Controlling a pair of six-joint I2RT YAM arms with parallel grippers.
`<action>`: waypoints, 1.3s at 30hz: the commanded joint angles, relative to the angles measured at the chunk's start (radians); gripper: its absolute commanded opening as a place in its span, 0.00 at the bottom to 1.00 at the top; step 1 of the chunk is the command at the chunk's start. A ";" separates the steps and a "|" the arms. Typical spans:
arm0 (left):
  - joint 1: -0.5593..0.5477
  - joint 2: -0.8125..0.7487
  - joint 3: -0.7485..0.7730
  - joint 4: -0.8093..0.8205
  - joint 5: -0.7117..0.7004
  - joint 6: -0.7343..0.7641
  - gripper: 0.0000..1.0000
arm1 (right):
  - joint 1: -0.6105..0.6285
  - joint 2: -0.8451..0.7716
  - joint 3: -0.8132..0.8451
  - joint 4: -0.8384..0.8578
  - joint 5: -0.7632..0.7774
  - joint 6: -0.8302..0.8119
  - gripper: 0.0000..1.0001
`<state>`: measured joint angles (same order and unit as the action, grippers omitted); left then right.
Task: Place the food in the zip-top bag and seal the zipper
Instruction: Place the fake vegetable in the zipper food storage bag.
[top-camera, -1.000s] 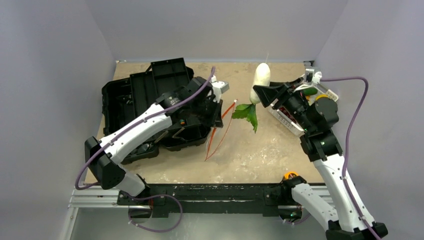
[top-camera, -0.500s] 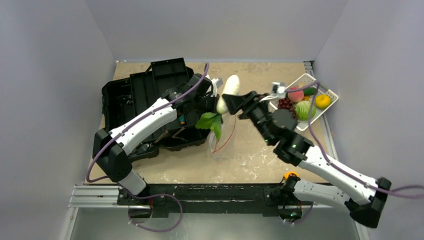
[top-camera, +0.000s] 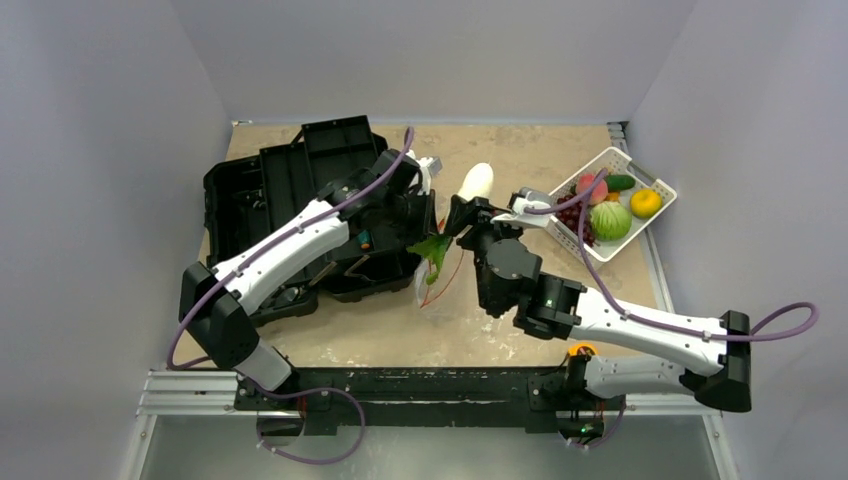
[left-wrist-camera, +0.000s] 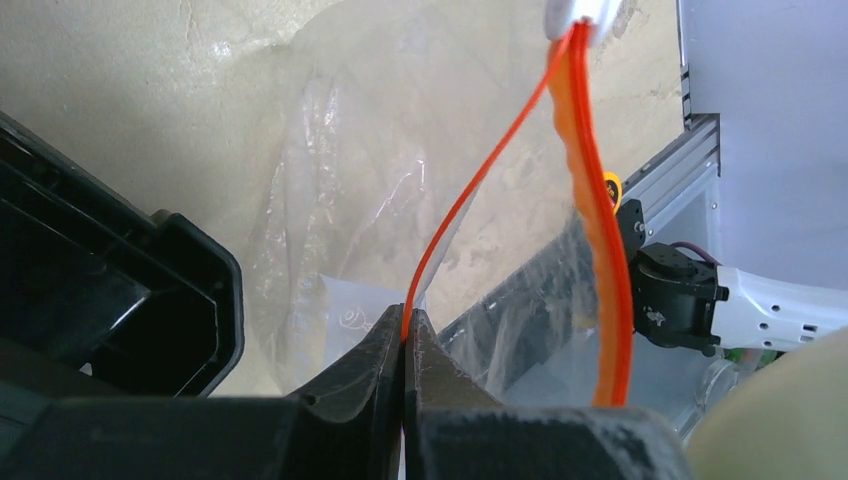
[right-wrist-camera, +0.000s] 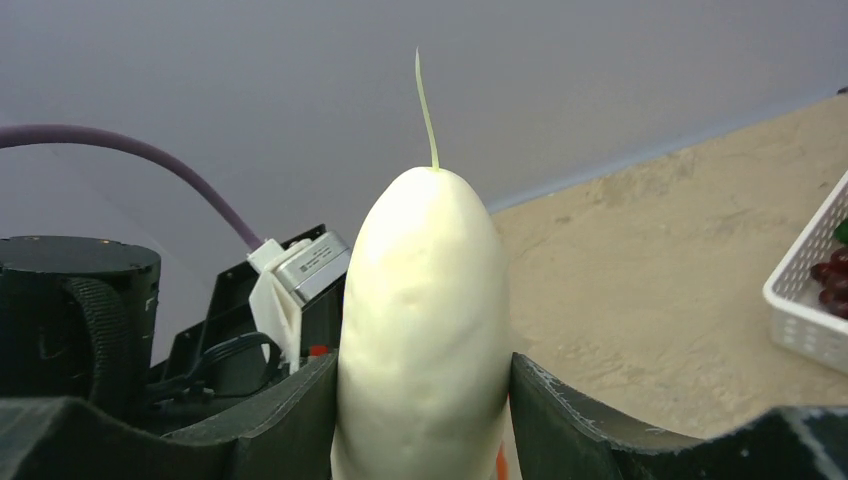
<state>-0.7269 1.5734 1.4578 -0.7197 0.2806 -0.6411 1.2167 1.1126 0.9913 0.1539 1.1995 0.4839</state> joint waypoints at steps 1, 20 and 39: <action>0.000 -0.064 0.035 0.017 -0.022 0.038 0.00 | -0.002 -0.072 0.017 0.051 0.026 -0.195 0.00; 0.007 -0.099 0.032 0.026 0.004 0.056 0.00 | 0.016 0.049 -0.179 0.155 -0.002 -0.295 0.00; 0.005 -0.102 0.012 0.048 -0.008 0.064 0.00 | 0.014 -0.061 -0.116 -0.274 -0.445 0.136 0.45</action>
<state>-0.7158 1.5131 1.4612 -0.7208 0.2726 -0.6003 1.2285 1.0763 0.8188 -0.0692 0.8879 0.5537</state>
